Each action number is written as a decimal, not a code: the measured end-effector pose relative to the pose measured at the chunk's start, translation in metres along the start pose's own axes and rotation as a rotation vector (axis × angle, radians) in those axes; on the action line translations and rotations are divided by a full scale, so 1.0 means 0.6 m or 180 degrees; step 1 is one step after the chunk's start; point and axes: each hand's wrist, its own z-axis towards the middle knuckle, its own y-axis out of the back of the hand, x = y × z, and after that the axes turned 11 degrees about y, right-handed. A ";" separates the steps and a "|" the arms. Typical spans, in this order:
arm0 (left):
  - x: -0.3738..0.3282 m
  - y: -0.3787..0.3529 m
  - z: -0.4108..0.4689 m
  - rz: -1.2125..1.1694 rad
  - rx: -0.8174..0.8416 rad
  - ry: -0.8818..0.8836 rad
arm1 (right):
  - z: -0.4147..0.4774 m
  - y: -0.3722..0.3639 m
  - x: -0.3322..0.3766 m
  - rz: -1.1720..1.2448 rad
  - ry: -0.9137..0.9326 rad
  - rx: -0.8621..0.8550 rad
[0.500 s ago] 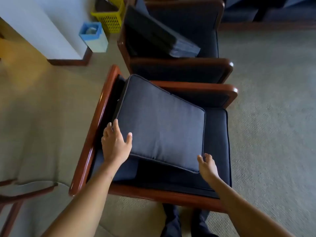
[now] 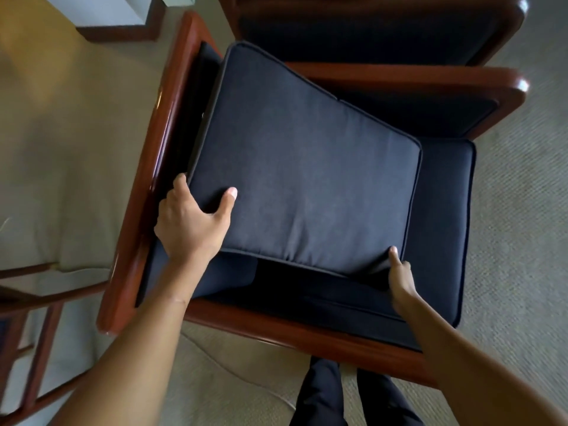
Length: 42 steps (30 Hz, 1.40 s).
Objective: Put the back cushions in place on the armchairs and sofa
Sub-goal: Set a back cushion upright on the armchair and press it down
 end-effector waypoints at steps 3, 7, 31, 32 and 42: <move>-0.001 0.002 0.000 -0.0141 -0.0059 -0.0038 | -0.014 0.013 -0.002 0.0010 0.0158 -0.0159; -0.015 0.018 -0.004 -0.0099 0.0035 -0.0228 | -0.058 0.057 0.011 -0.0054 0.0410 -0.0385; -0.019 0.058 -0.011 -0.0886 0.1752 0.0891 | -0.231 0.296 0.249 -0.1182 0.2170 -0.0837; 0.004 0.054 -0.009 -0.1094 0.1781 0.0915 | -0.225 0.292 0.249 -0.0926 0.2227 -0.0821; 0.060 0.001 -0.019 -0.3632 0.2648 0.1049 | -0.162 0.312 0.202 0.1130 0.2331 -0.0201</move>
